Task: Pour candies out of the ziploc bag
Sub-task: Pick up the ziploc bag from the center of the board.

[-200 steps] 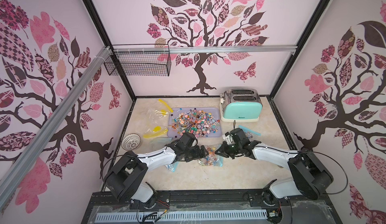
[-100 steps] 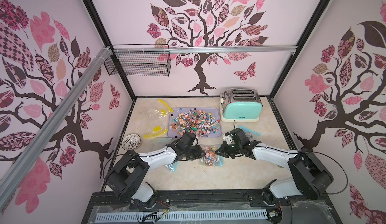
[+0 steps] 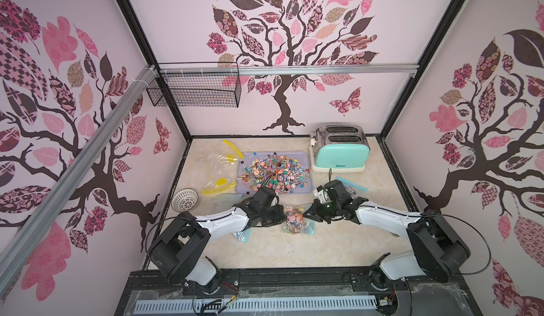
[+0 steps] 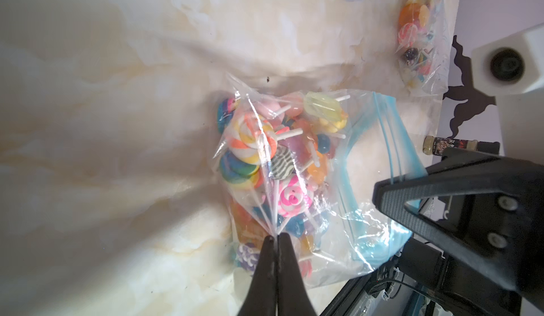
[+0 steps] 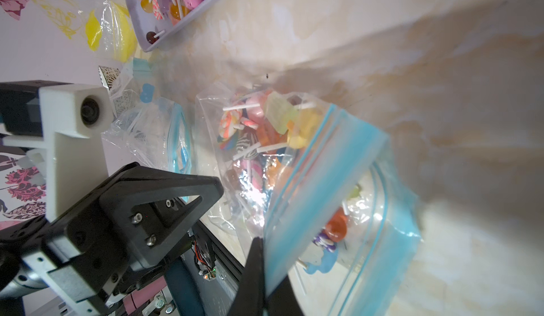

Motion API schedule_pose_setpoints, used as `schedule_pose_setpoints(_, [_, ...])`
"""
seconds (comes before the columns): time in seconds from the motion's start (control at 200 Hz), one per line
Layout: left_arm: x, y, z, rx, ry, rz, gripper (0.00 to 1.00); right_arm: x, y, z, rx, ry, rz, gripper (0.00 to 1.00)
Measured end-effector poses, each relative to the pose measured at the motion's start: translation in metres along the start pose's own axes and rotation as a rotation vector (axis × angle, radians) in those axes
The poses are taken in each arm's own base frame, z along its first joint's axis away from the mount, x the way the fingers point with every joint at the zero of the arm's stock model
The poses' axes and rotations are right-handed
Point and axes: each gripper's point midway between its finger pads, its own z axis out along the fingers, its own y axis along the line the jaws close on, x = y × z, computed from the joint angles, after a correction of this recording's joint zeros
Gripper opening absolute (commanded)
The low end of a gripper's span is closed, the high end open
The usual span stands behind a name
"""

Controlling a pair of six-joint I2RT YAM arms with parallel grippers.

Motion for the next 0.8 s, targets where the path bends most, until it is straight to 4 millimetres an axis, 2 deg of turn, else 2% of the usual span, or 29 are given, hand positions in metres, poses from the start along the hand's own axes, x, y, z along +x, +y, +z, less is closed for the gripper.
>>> schedule_pose_setpoints(0.185, [-0.006, -0.005, -0.010, -0.008, -0.037, 0.012, 0.00, -0.021, 0.034, -0.012, -0.015, -0.037, -0.073, 0.00])
schedule_pose_setpoints(0.385, [-0.033, -0.029, -0.034, 0.005, -0.135, 0.061, 0.00, -0.045, 0.076, -0.031, -0.030, -0.091, -0.162, 0.00])
schedule_pose_setpoints(0.555, [-0.073, -0.037, -0.063, -0.002, -0.248, 0.068, 0.00, -0.071, 0.112, -0.040, -0.035, -0.130, -0.233, 0.00])
schedule_pose_setpoints(0.8, [-0.153, -0.026, -0.109, -0.052, -0.418, 0.040, 0.00, -0.128, 0.154, -0.027, -0.040, -0.159, -0.310, 0.00])
